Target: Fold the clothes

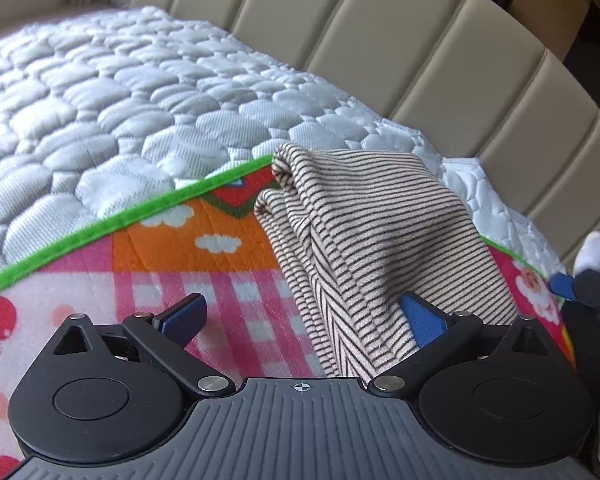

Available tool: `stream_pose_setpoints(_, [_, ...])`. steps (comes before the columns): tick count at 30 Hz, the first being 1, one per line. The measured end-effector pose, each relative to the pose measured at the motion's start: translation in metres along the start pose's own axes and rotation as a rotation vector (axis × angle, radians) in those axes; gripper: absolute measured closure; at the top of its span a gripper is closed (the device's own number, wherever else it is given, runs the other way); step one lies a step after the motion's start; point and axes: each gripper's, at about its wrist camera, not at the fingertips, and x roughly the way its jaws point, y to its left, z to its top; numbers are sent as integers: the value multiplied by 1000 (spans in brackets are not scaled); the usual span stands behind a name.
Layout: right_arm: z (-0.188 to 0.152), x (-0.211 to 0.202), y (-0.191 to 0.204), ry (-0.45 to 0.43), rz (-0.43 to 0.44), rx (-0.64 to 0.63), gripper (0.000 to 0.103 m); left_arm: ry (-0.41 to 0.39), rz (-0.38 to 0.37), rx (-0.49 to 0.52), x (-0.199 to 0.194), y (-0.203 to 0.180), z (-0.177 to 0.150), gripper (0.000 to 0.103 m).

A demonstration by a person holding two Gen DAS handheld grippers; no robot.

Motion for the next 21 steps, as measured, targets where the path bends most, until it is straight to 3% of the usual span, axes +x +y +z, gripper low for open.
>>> stream_pose_setpoints(4, [-4, 36, -10, 25, -16, 91, 0, -4, -6, 21, 1, -1, 1, 0])
stream_pose_setpoints(9, [-29, 49, -26, 82, 11, 158, 0, 0, -19, 18, 5, 2, 2, 0])
stream_pose_setpoints(13, [-14, 51, -33, 47, 1, 167, 0, -2, -23, 40, 8, -1, 3, 0])
stream_pose_setpoints(15, [-6, 56, -41, 22, 41, 234, 0, 2, -31, 34, 9, 1, 3, 0])
stream_pose_setpoints(18, [-6, 76, -50, 78, 96, 365, 0, 1, -34, 35, 10, 1, 4, 0])
stream_pose_setpoints(20, [-13, 82, -43, 98, 114, 343, 0, 2, -35, 40, 10, 1, 4, 0])
stream_pose_setpoints(21, [-12, 80, -38, 113, 164, 337, 0, 0, -32, 42, 10, 1, 4, 0])
